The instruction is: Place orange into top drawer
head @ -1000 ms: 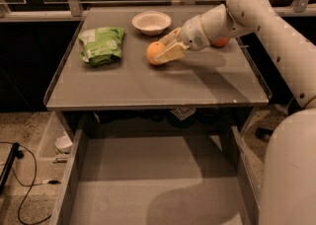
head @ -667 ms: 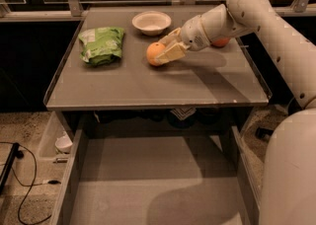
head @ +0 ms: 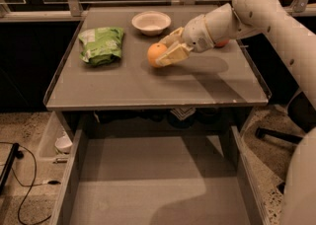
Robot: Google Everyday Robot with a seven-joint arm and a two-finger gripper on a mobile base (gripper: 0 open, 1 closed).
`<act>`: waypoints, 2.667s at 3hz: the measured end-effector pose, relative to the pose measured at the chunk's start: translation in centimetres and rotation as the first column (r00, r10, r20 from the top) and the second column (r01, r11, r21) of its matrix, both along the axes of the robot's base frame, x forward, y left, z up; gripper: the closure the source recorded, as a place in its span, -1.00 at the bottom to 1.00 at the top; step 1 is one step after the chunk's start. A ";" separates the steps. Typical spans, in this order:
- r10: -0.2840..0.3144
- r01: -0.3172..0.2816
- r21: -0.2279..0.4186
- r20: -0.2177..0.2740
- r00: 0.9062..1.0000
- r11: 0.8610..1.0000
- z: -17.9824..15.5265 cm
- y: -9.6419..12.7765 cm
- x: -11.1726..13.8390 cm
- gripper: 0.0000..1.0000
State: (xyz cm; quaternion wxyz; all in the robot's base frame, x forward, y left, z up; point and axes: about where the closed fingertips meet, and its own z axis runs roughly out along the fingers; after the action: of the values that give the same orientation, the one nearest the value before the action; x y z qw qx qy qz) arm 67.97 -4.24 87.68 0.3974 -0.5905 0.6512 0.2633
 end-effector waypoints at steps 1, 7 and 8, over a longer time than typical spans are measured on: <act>-0.017 0.017 0.014 0.043 0.999 1.000 0.9 -2.2 -3.2 1.00; -0.156 0.149 0.048 0.214 0.964 0.988 1.7 -13.0 -27.6 1.00; -0.153 0.149 0.033 0.168 0.974 0.988 -0.9 -11.6 -27.9 1.00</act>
Offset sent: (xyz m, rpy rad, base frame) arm -0.1534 -0.1317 0.0127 0.0383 -0.1389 -0.1471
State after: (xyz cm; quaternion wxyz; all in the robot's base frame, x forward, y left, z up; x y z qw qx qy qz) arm 40.05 -15.89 86.74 0.4765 -0.5554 0.6552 0.1875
